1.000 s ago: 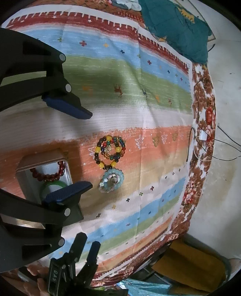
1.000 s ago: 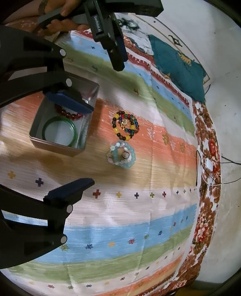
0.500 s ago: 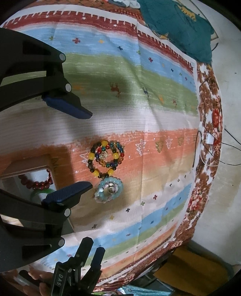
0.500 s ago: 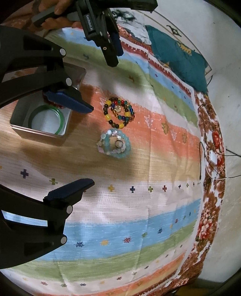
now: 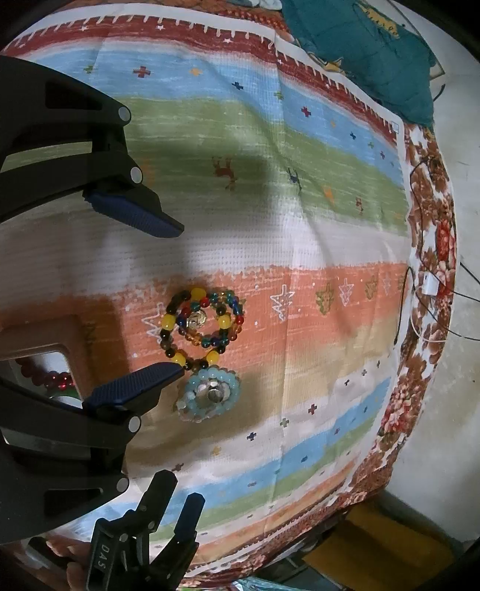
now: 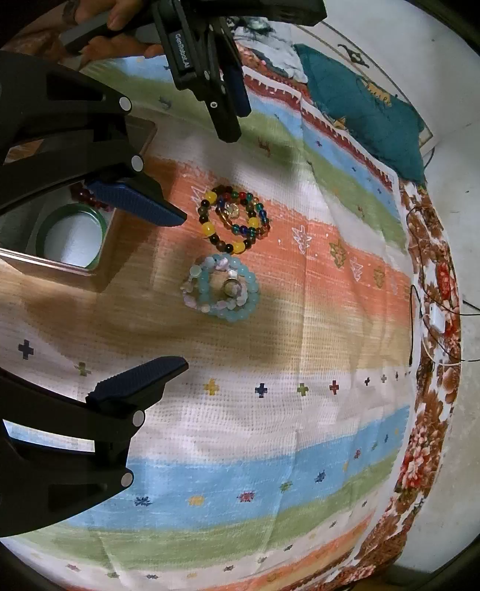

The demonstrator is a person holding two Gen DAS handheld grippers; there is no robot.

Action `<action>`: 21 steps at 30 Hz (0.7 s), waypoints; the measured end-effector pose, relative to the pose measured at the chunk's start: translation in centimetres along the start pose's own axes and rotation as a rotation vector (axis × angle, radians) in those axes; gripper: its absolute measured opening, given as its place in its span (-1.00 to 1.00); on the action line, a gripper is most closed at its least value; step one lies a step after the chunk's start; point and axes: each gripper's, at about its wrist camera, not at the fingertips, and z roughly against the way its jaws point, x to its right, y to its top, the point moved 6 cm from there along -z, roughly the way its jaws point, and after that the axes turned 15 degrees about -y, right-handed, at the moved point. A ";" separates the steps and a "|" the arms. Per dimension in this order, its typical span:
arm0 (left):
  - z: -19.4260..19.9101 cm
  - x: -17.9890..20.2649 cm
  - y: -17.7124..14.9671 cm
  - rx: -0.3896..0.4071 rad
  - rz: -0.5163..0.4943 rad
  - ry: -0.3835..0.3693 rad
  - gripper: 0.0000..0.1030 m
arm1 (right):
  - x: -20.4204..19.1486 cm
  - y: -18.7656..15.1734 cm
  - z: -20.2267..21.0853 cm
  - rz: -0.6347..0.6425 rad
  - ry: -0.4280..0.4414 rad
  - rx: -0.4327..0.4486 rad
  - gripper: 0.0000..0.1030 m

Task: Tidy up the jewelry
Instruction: 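Move both open tools back to the remaining bracelets on the cloth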

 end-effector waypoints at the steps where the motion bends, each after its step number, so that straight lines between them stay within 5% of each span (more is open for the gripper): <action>1: -0.1 0.0 0.1 0.000 -0.001 0.003 0.35 | 0.0 0.1 -0.1 0.002 -0.002 -0.001 0.41; 21: -3.9 -1.4 1.7 -0.055 0.015 0.012 0.35 | -0.5 0.8 -3.4 0.029 -0.022 -0.056 0.41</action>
